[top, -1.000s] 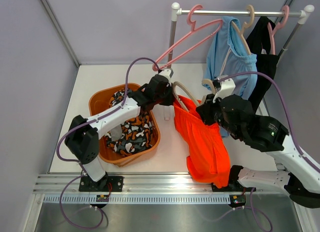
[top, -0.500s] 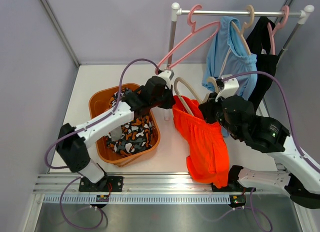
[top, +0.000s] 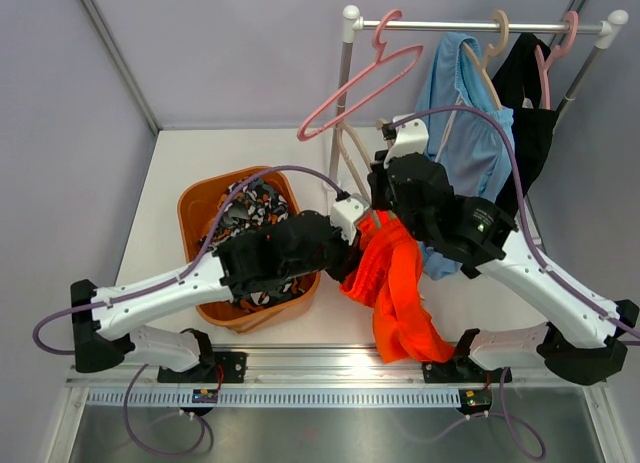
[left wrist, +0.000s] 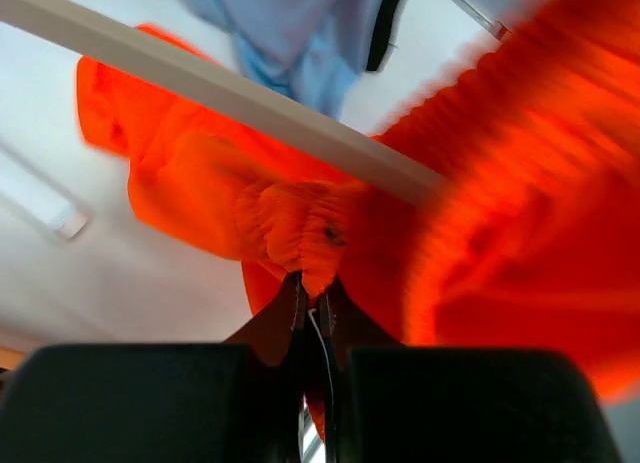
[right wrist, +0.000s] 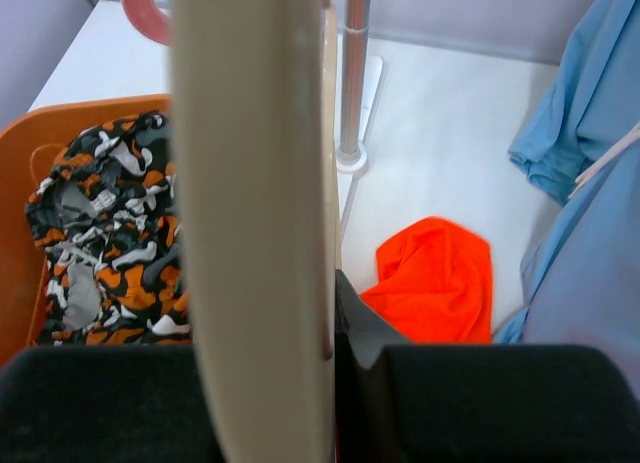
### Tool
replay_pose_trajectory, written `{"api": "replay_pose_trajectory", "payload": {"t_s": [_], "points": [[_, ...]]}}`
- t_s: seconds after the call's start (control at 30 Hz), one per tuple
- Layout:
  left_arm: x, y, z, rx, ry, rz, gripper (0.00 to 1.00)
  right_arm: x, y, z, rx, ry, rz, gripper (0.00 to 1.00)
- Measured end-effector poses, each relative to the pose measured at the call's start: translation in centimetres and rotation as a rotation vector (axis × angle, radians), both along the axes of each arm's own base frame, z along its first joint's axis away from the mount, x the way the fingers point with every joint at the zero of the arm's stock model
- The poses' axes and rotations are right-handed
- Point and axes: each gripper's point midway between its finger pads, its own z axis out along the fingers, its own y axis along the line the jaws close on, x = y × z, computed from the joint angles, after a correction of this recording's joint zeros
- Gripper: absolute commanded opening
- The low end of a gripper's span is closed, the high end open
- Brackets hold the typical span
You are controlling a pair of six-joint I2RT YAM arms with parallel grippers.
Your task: Remove the shorts from the hanger
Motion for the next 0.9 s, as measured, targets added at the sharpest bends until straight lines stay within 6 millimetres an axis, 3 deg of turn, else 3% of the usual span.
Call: {"api": "replay_pose_trajectory", "payload": {"t_s": [0.23,0.37,0.5,0.6,0.67,0.77,0.9], "points": [[-9.1,0.0,4.1,-0.086,-0.097,-0.356,0.0,3.1,-1.1,1.1,0.03,-0.047,-0.084,0.0],[-10.7,1.3,5.7,-0.13,-0.127,-0.426,0.0,3.5,-1.0,1.5,0.05,-0.062,-0.089,0.0],[-10.2,3.0,6.3,-0.137,-0.159,-0.38,0.0,3.5,-0.9,1.6,0.057,-0.064,-0.083,0.0],[-8.6,4.1,7.2,-0.134,-0.212,-0.293,0.0,3.3,-1.0,1.7,0.06,-0.061,-0.082,0.0],[-7.1,5.0,8.9,-0.128,-0.267,-0.214,0.0,2.9,-1.2,1.7,0.065,-0.053,-0.076,0.0],[-4.7,6.7,14.0,-0.16,-0.388,-0.09,0.0,2.0,-1.9,2.0,0.092,-0.052,-0.065,0.0],[-1.7,9.7,24.9,-0.282,-0.6,0.104,0.0,0.4,-3.5,2.9,0.136,-0.058,-0.061,0.0]]}}
